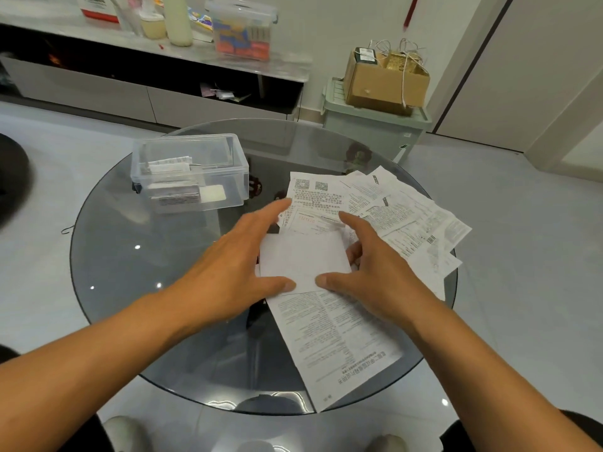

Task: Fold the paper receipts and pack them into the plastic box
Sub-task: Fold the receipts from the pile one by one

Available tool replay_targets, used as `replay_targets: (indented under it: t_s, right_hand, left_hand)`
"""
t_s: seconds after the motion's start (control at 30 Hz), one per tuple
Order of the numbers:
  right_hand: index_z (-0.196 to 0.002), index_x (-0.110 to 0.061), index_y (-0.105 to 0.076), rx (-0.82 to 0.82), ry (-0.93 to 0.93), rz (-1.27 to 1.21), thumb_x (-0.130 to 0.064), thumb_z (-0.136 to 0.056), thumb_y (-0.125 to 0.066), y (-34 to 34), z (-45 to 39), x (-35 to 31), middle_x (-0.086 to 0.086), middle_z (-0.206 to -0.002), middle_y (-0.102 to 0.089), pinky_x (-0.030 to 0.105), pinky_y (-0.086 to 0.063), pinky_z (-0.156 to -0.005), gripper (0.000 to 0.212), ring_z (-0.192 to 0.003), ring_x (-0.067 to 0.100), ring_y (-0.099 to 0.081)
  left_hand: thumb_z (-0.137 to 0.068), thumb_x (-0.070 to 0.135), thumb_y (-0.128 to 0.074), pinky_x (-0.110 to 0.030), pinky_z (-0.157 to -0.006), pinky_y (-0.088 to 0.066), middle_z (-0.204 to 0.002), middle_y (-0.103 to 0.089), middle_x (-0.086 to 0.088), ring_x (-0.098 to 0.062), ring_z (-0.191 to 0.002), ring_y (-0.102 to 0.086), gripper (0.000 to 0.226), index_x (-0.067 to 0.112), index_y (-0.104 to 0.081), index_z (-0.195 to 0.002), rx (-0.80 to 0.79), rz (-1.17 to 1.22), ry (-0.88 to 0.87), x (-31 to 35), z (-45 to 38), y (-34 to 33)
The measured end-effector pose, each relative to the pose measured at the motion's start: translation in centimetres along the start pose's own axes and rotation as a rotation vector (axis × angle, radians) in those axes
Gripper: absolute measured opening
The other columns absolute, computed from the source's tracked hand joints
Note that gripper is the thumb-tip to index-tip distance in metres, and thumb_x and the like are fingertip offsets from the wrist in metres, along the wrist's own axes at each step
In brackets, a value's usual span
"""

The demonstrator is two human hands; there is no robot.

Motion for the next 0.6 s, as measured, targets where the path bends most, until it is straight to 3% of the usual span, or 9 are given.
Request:
replay_targets:
  t_s: [0.07, 0.1, 0.17, 0.23, 0.33, 0.4, 0.5, 0.6]
  right_hand:
    - [-0.149, -0.056, -0.026, -0.013, 0.023, 0.021, -0.048, -0.079, -0.085, 0.1, 0.0, 0.0, -0.024, -0.109, -0.049, 0.031, -0.053, -0.092, 0.093, -0.097, 0.005, -0.056]
    - [-0.147, -0.055, -0.032, -0.033, 0.035, 0.037, -0.05, -0.078, -0.085, 0.1, 0.0, 0.1, -0.023, -0.115, -0.048, 0.031, -0.052, -0.095, 0.087, -0.101, 0.004, -0.054]
    - [-0.142, -0.052, -0.042, -0.115, 0.049, 0.073, -0.053, -0.077, -0.084, 0.0, 0.2, 0.3, -0.022, -0.127, -0.041, 0.033, -0.051, -0.101, 0.078, -0.107, 0.003, -0.051]
    - [-0.143, -0.053, -0.042, -0.208, 0.059, 0.124, -0.055, -0.077, -0.083, -0.2, 0.6, 0.4, -0.025, -0.136, -0.033, 0.031, -0.048, -0.103, 0.078, -0.111, 0.005, -0.049]
    - [-0.15, -0.049, -0.037, -0.237, 0.108, 0.198, -0.051, -0.084, -0.076, -0.4, 1.1, -0.1, -0.027, -0.148, -0.024, 0.025, -0.042, -0.106, 0.077, -0.119, 0.0, -0.043]
    - [-0.15, -0.048, -0.038, -0.18, 0.147, 0.244, -0.048, -0.088, -0.07, -0.4, 1.1, -0.5, -0.026, -0.155, -0.021, 0.027, -0.042, -0.107, 0.07, -0.124, 0.001, -0.042]
    - [-0.145, -0.044, -0.049, -0.08, 0.222, 0.34, -0.048, -0.092, -0.064, -0.3, 1.0, -1.0, -0.02, -0.156, -0.031, 0.03, -0.046, -0.103, 0.056, -0.122, 0.004, -0.05]
    - [-0.122, -0.039, -0.07, 0.031, 0.247, 0.234, -0.049, -0.095, -0.066, 0.2, 0.8, -1.3, -0.02, -0.148, -0.042, 0.03, -0.05, -0.093, 0.029, -0.105, 0.002, -0.057]
  left_hand:
    - [-0.077, 0.055, -0.079, -0.033, -0.114, -0.036, -0.16, -0.017, 0.021, -0.007, -0.145, -0.026, 0.094, 0.05, -0.024, -0.153, -0.004, -0.179, -0.115, 0.6, 0.1, 0.4]
    - [-0.078, 0.065, -0.072, -0.032, -0.116, -0.026, -0.163, -0.014, 0.019, -0.008, -0.148, -0.019, 0.086, 0.046, -0.033, -0.152, -0.027, -0.302, -0.183, 0.9, 0.2, 0.4]
    - [-0.082, 0.08, -0.055, -0.033, -0.122, -0.015, -0.159, -0.032, 0.015, -0.005, -0.145, -0.026, 0.076, 0.04, -0.048, -0.146, -0.092, -0.505, -0.298, 1.3, 0.4, 0.1]
    - [-0.086, 0.082, -0.043, -0.033, -0.125, -0.01, -0.148, -0.048, 0.019, 0.0, -0.137, -0.038, 0.074, 0.036, -0.052, -0.144, -0.152, -0.594, -0.32, 1.4, 0.6, -0.2]
    - [-0.091, 0.068, -0.04, -0.034, -0.122, -0.022, -0.129, -0.066, 0.014, -0.006, -0.118, -0.059, 0.063, 0.03, -0.06, -0.137, -0.143, -0.692, -0.383, 2.2, 0.3, -0.3]
    - [-0.091, 0.063, -0.036, -0.035, -0.111, -0.036, -0.118, -0.07, 0.011, -0.011, -0.106, -0.064, 0.058, 0.03, -0.064, -0.129, -0.153, -0.736, -0.394, 2.7, 0.1, -0.3]
    - [-0.088, 0.072, -0.028, -0.034, -0.096, -0.045, -0.118, -0.068, 0.011, -0.012, -0.106, -0.061, 0.065, 0.032, -0.066, -0.121, -0.183, -0.741, -0.373, 2.8, 0.2, -0.4]
    - [-0.08, 0.088, -0.033, -0.036, -0.097, -0.046, -0.124, -0.064, 0.016, -0.01, -0.111, -0.059, 0.079, 0.033, -0.066, -0.125, -0.188, -0.682, -0.348, 2.8, 0.3, -0.3]
Point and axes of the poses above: each hand's wrist, its own z-axis away from the middle knuckle, its own y-axis out of the back of the hand, x = y × z, the point moved 7 cm from there along -z, towards the middle knuckle
